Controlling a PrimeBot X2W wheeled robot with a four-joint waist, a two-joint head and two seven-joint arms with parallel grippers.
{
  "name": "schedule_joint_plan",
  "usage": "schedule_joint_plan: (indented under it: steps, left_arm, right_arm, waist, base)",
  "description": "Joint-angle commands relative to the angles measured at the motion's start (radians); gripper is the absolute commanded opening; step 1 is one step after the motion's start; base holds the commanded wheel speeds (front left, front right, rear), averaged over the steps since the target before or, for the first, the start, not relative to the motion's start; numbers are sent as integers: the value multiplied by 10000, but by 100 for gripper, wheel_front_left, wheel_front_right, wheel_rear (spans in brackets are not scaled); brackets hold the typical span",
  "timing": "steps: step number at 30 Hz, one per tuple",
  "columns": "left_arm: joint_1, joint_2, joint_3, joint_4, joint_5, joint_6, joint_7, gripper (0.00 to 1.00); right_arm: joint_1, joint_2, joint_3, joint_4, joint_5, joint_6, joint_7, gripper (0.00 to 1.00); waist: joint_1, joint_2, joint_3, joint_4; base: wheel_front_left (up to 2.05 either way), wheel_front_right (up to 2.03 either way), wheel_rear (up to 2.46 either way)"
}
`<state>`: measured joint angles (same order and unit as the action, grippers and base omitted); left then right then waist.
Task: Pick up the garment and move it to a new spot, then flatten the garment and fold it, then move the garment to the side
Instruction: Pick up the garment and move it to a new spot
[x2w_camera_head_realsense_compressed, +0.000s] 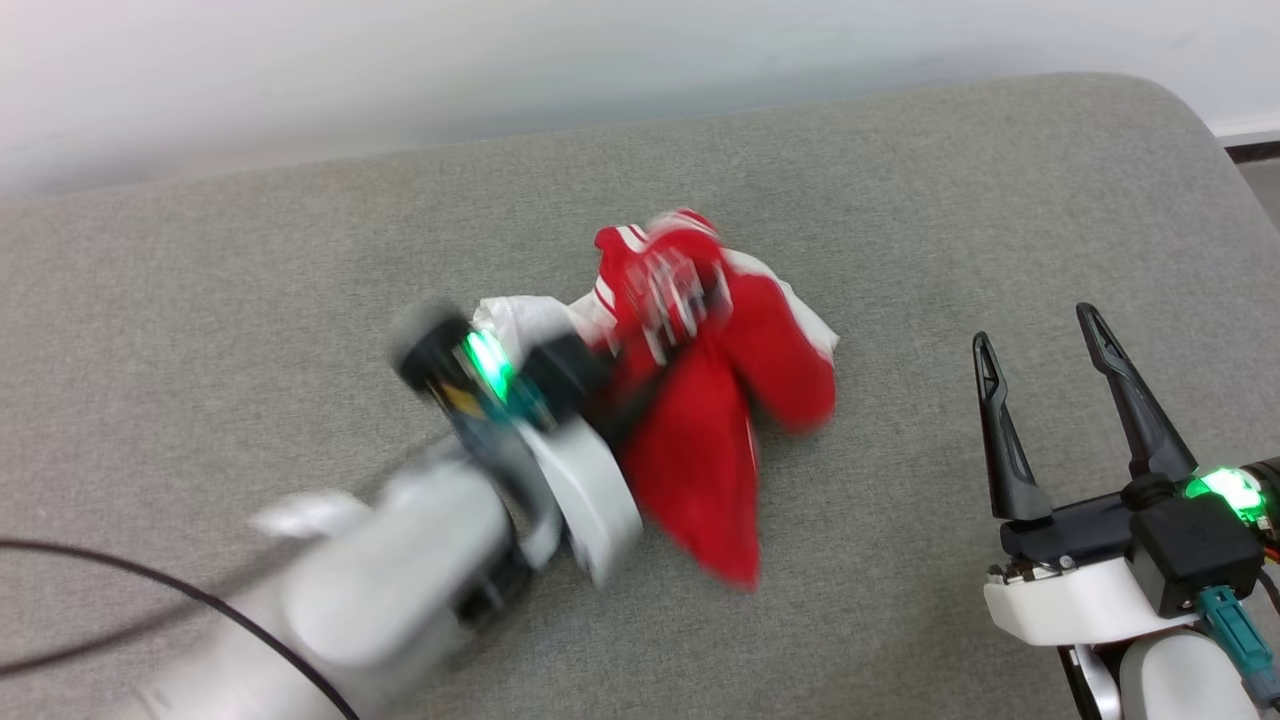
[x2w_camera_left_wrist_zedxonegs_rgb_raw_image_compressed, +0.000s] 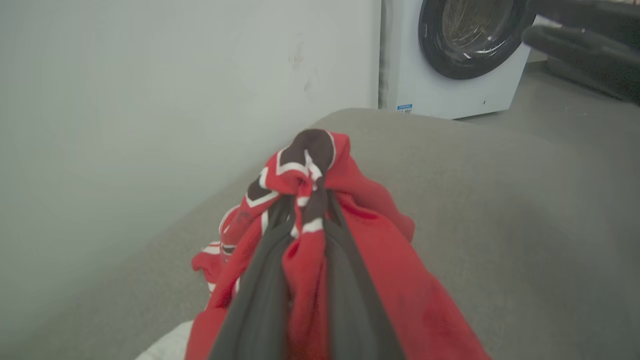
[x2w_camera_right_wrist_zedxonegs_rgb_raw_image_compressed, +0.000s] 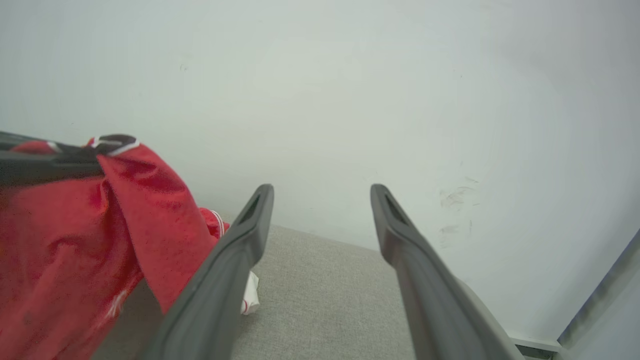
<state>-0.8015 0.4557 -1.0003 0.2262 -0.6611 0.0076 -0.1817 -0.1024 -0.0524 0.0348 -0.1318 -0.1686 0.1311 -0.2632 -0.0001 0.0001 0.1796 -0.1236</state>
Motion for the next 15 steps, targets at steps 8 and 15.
schedule_joint_plan:
  steps: [8, 15]
  left_arm:
    - [1984, -1464, -1527, 1671, -9, -365, -326, 100]
    - [2013, -1723, -915, 1928, -76, -236, -775, 100]
  right_arm:
    - [170, 36, -43, 60, -160, -6, -23, 100]
    - [371, 32, -29, 227, -284, -6, -24, 100]
  waist:
    - [1, -1, -93, 140]
    - [1, -1, -599, 758]
  base:
    - [0, 0, 0]
    - [0, 0, 0]
